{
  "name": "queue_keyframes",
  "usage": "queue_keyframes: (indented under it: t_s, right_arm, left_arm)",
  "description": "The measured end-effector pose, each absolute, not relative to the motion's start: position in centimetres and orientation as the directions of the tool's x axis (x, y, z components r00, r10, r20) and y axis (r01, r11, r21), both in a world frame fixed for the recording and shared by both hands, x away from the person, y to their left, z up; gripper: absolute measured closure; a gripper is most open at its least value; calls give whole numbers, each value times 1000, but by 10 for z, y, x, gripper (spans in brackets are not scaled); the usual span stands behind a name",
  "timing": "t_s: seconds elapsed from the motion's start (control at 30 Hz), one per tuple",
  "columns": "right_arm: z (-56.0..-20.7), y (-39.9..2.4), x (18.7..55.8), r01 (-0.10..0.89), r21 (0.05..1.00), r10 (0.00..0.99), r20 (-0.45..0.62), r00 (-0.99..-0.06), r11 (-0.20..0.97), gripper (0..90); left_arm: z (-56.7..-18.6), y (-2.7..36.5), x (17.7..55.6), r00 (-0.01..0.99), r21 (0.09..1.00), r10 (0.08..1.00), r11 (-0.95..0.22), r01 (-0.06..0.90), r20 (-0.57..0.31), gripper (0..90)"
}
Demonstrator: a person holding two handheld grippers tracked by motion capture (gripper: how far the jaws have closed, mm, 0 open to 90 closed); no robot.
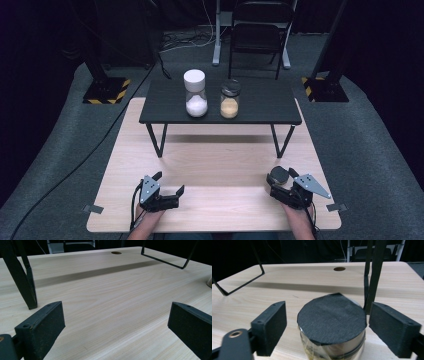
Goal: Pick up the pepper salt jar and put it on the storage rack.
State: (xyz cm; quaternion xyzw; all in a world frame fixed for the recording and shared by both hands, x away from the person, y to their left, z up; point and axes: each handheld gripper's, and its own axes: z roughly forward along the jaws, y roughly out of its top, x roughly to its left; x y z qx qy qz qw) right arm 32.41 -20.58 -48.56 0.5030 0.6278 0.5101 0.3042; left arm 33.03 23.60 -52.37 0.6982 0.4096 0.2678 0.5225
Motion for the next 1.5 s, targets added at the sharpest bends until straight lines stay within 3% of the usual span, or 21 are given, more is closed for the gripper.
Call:
queue_keyframes:
  t_s: [0.2, 0.77, 1.5]
  right_arm:
    - [-488, -207, 324, 321, 947, 943, 118, -312, -12, 321]
    - [-481, -207, 324, 334, 942, 935, 139, -326, -24, 337]
    - [-444, -194, 321, 275, 961, 921, 70, -383, 41, 337]
  left_arm:
    - [-524, 236, 330, 520, 949, 853, -118, 293, -54, 5]
    - [-524, 236, 331, 517, 948, 853, -110, 299, -64, 3]
    - [-524, 237, 332, 525, 945, 848, -112, 306, -70, 4]
